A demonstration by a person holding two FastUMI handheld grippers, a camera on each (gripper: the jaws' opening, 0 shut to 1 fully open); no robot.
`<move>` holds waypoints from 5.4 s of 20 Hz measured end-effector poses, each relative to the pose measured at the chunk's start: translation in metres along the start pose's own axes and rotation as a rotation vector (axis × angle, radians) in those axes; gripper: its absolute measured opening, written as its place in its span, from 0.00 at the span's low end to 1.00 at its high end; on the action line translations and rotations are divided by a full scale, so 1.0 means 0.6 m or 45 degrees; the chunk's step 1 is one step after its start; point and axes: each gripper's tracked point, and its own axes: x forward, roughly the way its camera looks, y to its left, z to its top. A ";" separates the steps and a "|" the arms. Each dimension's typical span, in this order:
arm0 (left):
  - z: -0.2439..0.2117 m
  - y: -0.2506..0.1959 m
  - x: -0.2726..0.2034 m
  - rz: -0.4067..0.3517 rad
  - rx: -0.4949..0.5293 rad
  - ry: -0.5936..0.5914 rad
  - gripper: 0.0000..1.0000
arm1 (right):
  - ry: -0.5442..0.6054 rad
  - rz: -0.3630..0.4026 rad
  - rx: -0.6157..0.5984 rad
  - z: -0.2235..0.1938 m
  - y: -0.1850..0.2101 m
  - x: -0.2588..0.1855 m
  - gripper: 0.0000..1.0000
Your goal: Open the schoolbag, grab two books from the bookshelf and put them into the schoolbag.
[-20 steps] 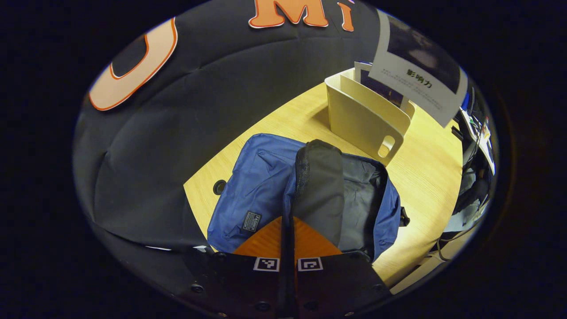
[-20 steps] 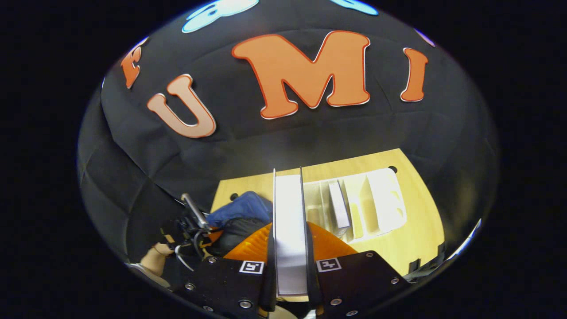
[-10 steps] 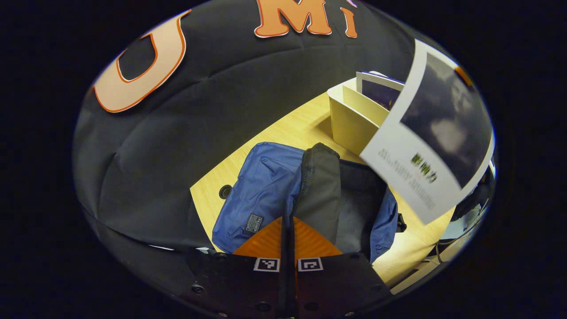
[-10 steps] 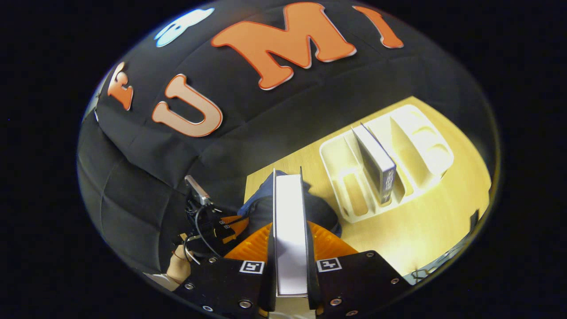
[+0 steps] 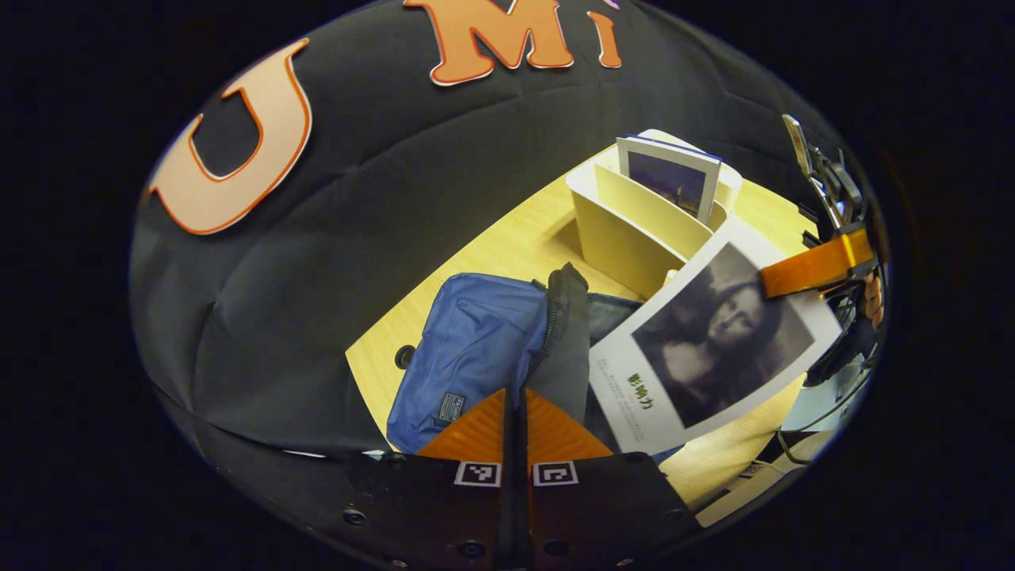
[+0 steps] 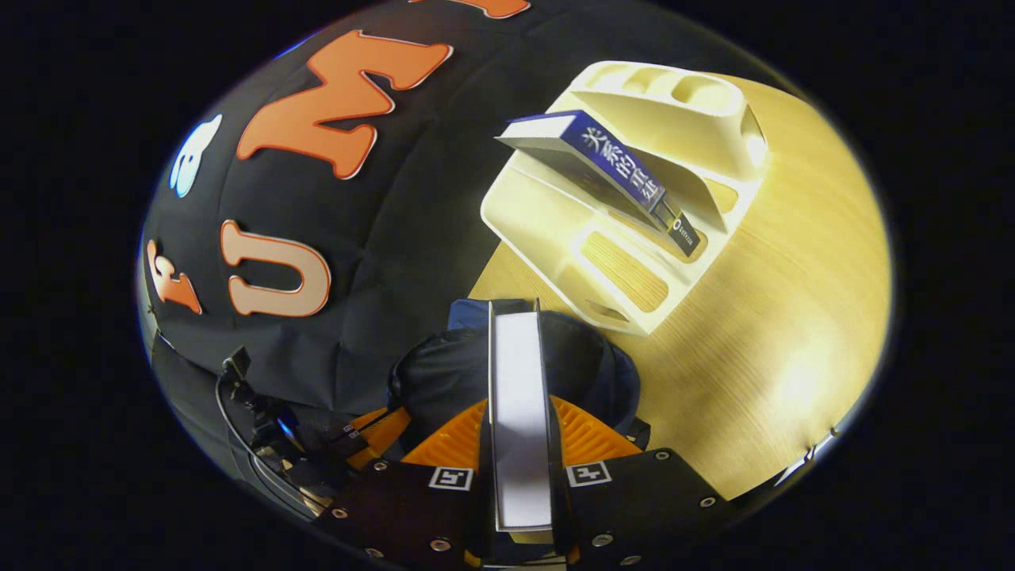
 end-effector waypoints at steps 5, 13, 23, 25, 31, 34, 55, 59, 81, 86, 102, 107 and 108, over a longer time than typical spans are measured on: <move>0.009 -0.010 -0.005 -0.010 0.020 0.010 0.00 | -0.086 0.051 0.055 -0.002 0.001 0.071 0.28; 0.018 -0.011 -0.009 -0.002 0.051 0.008 0.00 | -0.155 0.119 0.197 -0.043 0.021 0.178 0.28; 0.010 0.010 0.008 0.024 0.038 0.052 0.01 | -0.016 0.069 0.149 -0.120 0.043 0.245 0.33; -0.001 0.027 0.013 0.045 0.019 0.065 0.01 | 0.005 0.042 0.161 -0.114 0.038 0.245 0.36; -0.004 0.072 0.017 0.119 0.053 0.050 0.01 | 0.049 -0.052 0.233 -0.106 0.001 0.226 0.56; 0.009 0.081 0.000 0.139 0.071 0.010 0.01 | -0.053 -0.088 0.291 -0.052 -0.028 0.198 0.81; 0.001 0.117 -0.029 0.145 0.061 -0.063 0.00 | -0.368 -0.355 -0.361 0.339 -0.060 -0.169 0.96; -0.005 0.123 -0.036 0.151 0.042 -0.071 0.01 | -0.299 -0.443 -0.657 0.381 0.010 -0.153 0.97; -0.003 0.131 -0.023 0.131 0.000 -0.074 0.00 | 0.252 -0.815 -1.049 0.409 -0.045 0.075 0.97; -0.003 0.135 -0.022 0.132 -0.011 -0.072 0.00 | 0.301 -0.883 -1.091 0.407 -0.071 0.091 0.55; -0.001 0.136 -0.012 0.112 -0.043 -0.062 0.01 | 0.066 -0.766 -1.174 0.445 0.095 -0.066 0.29; 0.001 0.138 -0.013 0.123 -0.051 -0.077 0.01 | -0.071 -0.562 -1.107 0.419 0.197 -0.157 0.29; 0.002 0.140 -0.014 0.131 -0.054 -0.081 0.01 | -0.100 -0.513 -1.067 0.409 0.213 -0.172 0.29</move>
